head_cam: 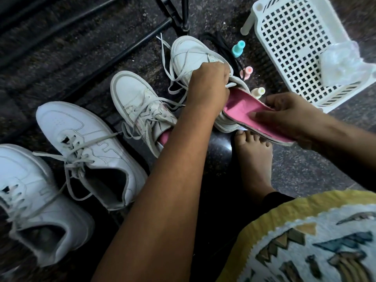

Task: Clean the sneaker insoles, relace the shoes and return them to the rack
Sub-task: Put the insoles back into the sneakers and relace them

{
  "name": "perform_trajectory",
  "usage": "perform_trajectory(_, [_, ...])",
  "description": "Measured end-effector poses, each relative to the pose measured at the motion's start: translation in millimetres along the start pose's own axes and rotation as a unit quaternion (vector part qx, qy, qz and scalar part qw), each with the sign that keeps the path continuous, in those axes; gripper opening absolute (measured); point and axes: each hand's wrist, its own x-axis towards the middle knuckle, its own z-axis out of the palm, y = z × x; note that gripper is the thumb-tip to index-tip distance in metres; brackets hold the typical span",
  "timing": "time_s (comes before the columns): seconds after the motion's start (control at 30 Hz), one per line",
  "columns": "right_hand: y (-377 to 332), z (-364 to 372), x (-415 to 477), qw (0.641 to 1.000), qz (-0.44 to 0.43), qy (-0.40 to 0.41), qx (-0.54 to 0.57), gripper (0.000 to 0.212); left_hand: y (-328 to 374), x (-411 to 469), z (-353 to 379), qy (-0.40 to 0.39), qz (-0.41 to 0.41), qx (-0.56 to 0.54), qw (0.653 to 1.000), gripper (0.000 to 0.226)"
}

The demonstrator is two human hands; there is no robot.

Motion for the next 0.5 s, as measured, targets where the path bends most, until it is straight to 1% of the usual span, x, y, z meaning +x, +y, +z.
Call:
perform_trajectory(0.1, [-7, 9, 6, 0.993, -0.043, 0.066, -0.083, 0.032, 0, -1, -1, -0.005, -0.001, -0.011, 1.0, 0.018])
perform_trajectory(0.2, [-23, 12, 8, 0.966, -0.093, 0.104, -0.219, 0.026, 0, -1, 0, -0.003, -0.007, -0.018, 1.0, 0.017])
perform_trajectory(0.3, [-35, 19, 18, 0.938, -0.134, 0.102, -0.302, 0.028, 1, 0, 2, -0.001, -0.007, -0.011, 1.0, 0.018])
perform_trajectory(0.37, [-44, 26, 25, 0.923, -0.133, 0.09, -0.35, 0.031, 2, 1, 2, -0.001, -0.007, -0.006, 1.0, 0.022])
perform_trajectory(0.4, [-49, 31, 28, 0.913, -0.134, 0.092, -0.375, 0.029, 2, 1, 2, -0.004, -0.009, -0.003, 1.0, 0.025])
perform_trajectory(0.47, [-54, 38, 32, 0.891, -0.142, 0.116, -0.415, 0.021, 1, 2, 2, -0.008, -0.013, -0.005, 1.0, 0.028])
perform_trajectory(0.5, [-53, 42, 33, 0.881, -0.149, 0.133, -0.428, 0.02, 0, 3, 2, -0.007, -0.015, -0.013, 1.0, 0.025])
